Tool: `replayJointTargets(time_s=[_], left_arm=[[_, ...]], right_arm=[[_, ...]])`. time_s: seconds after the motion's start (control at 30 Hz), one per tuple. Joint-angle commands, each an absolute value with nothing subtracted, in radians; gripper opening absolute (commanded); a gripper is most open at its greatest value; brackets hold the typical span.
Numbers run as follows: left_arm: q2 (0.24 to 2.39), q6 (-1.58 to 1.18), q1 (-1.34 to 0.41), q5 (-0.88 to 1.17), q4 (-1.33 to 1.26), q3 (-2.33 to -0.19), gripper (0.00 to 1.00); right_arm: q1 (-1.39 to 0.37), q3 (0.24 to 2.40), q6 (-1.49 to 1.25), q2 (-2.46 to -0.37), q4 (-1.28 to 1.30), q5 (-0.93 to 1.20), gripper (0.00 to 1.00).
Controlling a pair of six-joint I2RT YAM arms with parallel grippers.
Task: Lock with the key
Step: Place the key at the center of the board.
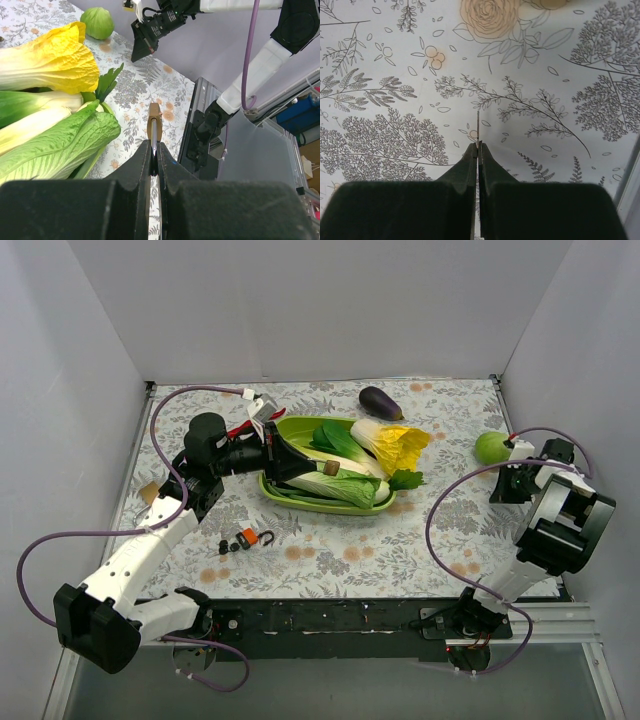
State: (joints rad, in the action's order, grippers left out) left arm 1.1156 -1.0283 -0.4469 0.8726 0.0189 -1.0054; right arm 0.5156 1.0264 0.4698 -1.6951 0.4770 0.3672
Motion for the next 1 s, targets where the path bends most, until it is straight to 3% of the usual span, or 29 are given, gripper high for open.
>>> replayJointTargets(time_s=[0.0, 0.33, 0.57, 0.7, 0.8, 0.97], left_arm=[[1.095, -1.005, -0.445, 0.871, 0.049, -1.040, 0.00], [1.089, -1.003, -0.445, 0.865, 0.035, -1.014, 0.00], [1.080, -0.983, -0.445, 0.865, 0.054, -1.006, 0.00], [1.075, -0.985, -0.443, 0.867, 0.052, -1.002, 0.00], [1.075, -0.986, -0.443, 0.867, 0.052, -1.002, 0.00], [1.072, -0.983, -0.443, 0.856, 0.074, -1.014, 0.00]], right_arm=[[0.482, 1.015, 0.453, -1.677, 0.433, 0.393, 0.01], [0.462, 1.028, 0.440, -1.724, 0.433, 0.388, 0.02], [0.462, 1.034, 0.439, -1.738, 0.442, 0.373, 0.12], [0.462, 1.034, 0.437, -1.730, 0.445, 0.364, 0.28], [0.460, 1.037, 0.442, -1.718, 0.459, 0.359, 0.29], [0.462, 1.069, 0.482, -1.674, 0.515, 0.353, 0.49]])
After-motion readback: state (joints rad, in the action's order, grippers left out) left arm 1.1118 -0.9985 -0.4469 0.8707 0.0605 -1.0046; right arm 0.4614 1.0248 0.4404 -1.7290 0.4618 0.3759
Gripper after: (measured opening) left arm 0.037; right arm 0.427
